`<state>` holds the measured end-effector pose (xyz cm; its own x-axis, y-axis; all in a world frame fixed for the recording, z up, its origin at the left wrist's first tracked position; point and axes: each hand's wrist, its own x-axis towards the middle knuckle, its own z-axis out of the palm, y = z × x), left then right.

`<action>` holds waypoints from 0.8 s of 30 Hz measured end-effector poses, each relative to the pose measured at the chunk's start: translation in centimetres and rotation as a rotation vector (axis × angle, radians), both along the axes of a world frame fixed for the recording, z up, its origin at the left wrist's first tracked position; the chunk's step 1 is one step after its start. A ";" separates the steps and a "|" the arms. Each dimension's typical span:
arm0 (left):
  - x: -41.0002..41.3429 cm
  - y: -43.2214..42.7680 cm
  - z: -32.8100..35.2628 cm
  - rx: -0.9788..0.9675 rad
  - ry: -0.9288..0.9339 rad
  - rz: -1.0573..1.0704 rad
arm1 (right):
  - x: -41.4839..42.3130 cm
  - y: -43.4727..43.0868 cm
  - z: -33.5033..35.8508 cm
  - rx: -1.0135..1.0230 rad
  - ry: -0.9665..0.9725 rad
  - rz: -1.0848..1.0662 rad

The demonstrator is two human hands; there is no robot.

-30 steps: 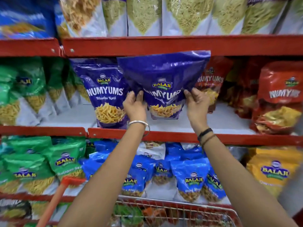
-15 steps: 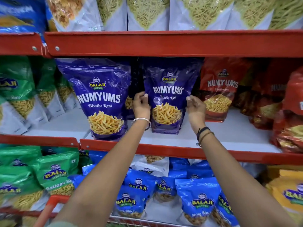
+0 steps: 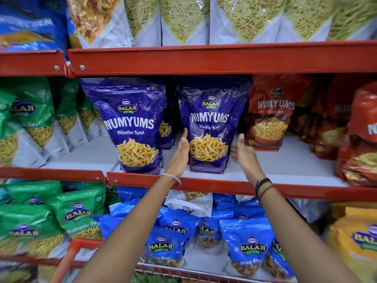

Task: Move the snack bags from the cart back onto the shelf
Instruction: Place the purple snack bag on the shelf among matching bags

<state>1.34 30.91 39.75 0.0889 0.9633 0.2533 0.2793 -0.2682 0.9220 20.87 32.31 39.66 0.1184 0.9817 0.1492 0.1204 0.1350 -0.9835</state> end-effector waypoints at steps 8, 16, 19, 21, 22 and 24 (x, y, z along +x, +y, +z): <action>-1.2 -4.7 0.1 0.020 0.020 -0.032 | 0.2 -3.7 -0.5 0.031 0.052 0.023; 2.9 -10.7 -0.9 0.256 -0.152 0.177 | 1.4 -10.8 -1.9 0.128 -0.060 -0.030; 4.8 -14.9 -4.5 0.272 -0.174 0.067 | 3.3 -16.9 -5.9 0.136 0.038 -0.013; 5.7 -17.4 -8.0 0.214 -0.134 -0.011 | 4.8 -21.2 -9.7 0.074 0.002 0.004; 6.1 -18.6 -10.0 0.165 -0.121 -0.036 | 5.5 -23.1 -11.9 0.019 -0.032 -0.004; 6.6 -20.7 -13.9 0.047 -0.107 -0.046 | 7.2 -26.8 -16.3 -0.094 -0.096 -0.024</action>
